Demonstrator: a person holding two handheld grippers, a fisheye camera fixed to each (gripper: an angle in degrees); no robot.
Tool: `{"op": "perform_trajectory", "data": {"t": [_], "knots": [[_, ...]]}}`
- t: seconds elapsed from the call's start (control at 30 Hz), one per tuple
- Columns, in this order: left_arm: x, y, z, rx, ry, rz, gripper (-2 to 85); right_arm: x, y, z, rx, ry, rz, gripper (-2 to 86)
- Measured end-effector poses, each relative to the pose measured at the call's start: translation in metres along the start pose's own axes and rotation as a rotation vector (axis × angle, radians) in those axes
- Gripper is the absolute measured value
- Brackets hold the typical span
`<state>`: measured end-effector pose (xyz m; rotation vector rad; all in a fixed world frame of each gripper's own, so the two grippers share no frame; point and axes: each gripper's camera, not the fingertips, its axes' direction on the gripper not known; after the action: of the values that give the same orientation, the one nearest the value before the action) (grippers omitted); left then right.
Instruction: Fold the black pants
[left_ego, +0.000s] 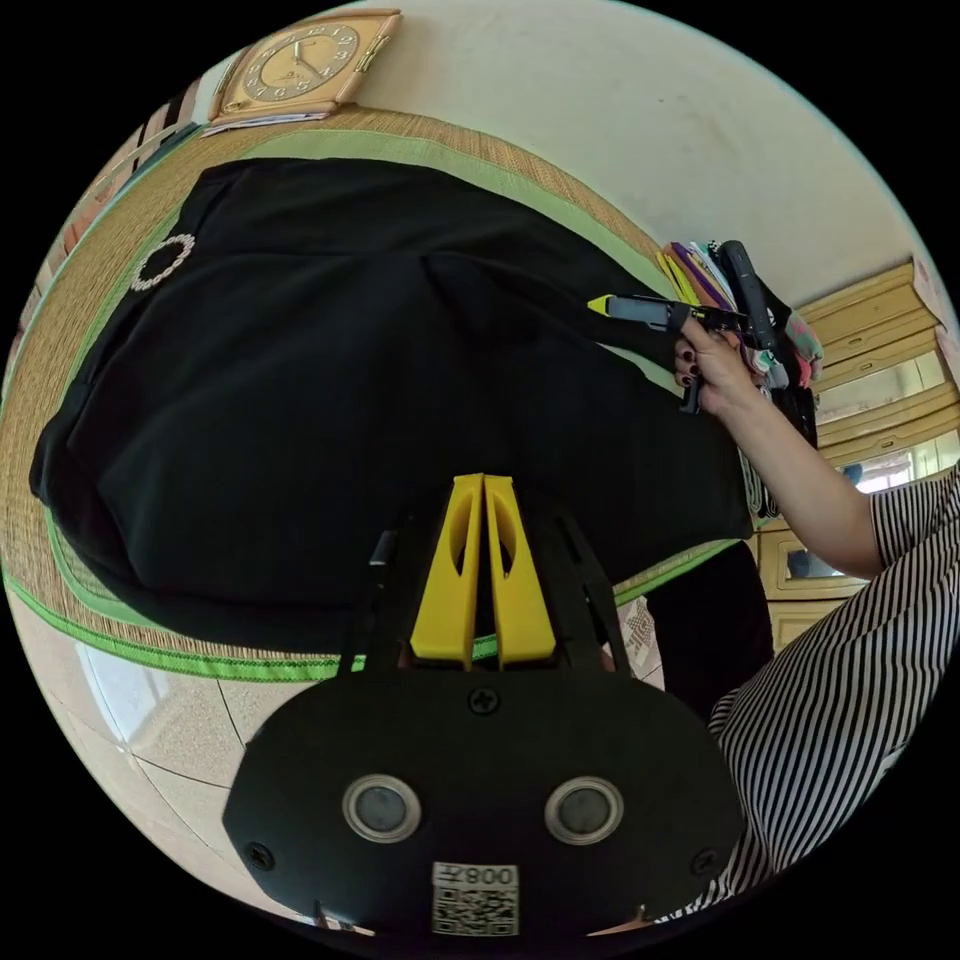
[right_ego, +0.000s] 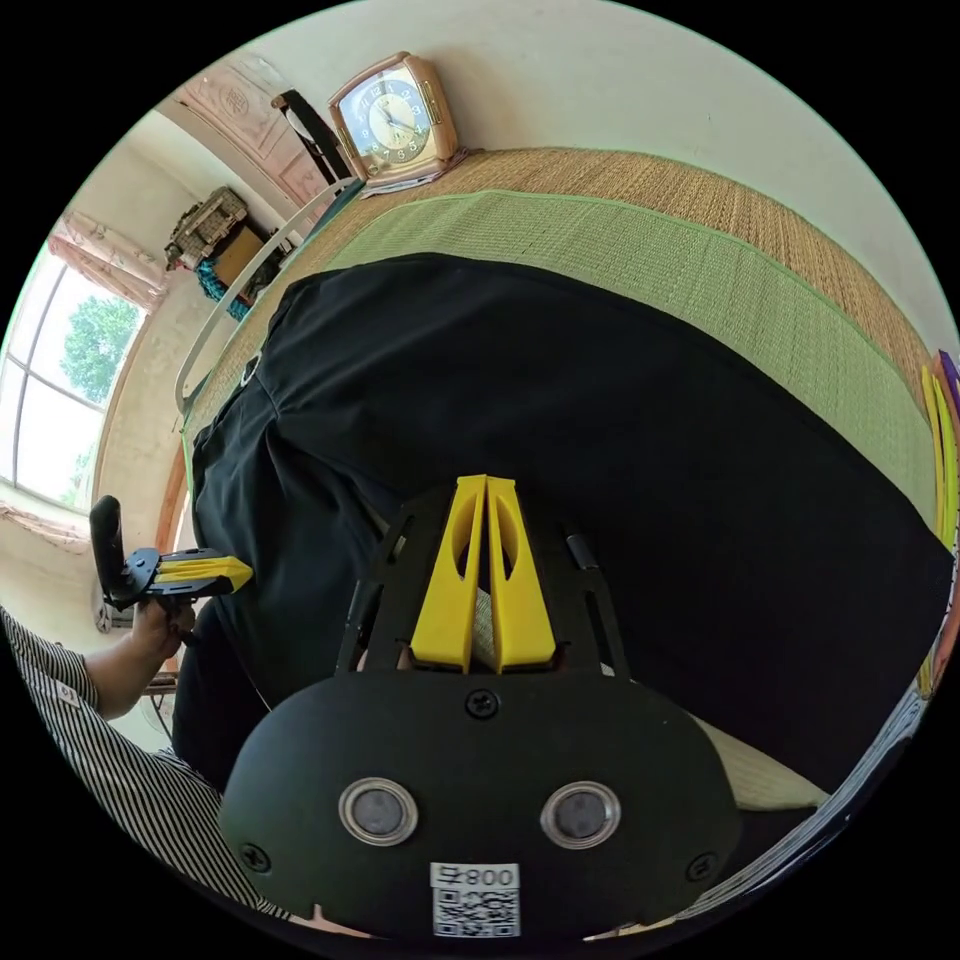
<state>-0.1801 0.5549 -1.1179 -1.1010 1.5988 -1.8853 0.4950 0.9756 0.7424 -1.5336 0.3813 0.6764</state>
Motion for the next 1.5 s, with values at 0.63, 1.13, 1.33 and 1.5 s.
{"op": "perform_trajectory", "data": {"t": [0.63,1.13,1.33,1.5], "knots": [[0.173,-0.226,-0.015,0.012,-0.081,0.251,0.1,0.081,0.147,0.009,0.048,0.055,0.196,0.1],[0.325,-0.326,-0.048,0.021,0.179,0.448,2.6,0.196,0.331,-0.052,0.232,0.428,0.630,5.9],[0.453,-0.421,-0.015,-0.043,0.210,0.662,6.2,0.214,0.360,-0.029,0.158,0.570,0.666,6.8],[0.554,-0.489,0.014,-0.066,0.182,0.763,7.6,0.221,0.378,-0.008,0.141,0.595,0.655,5.8]]}}
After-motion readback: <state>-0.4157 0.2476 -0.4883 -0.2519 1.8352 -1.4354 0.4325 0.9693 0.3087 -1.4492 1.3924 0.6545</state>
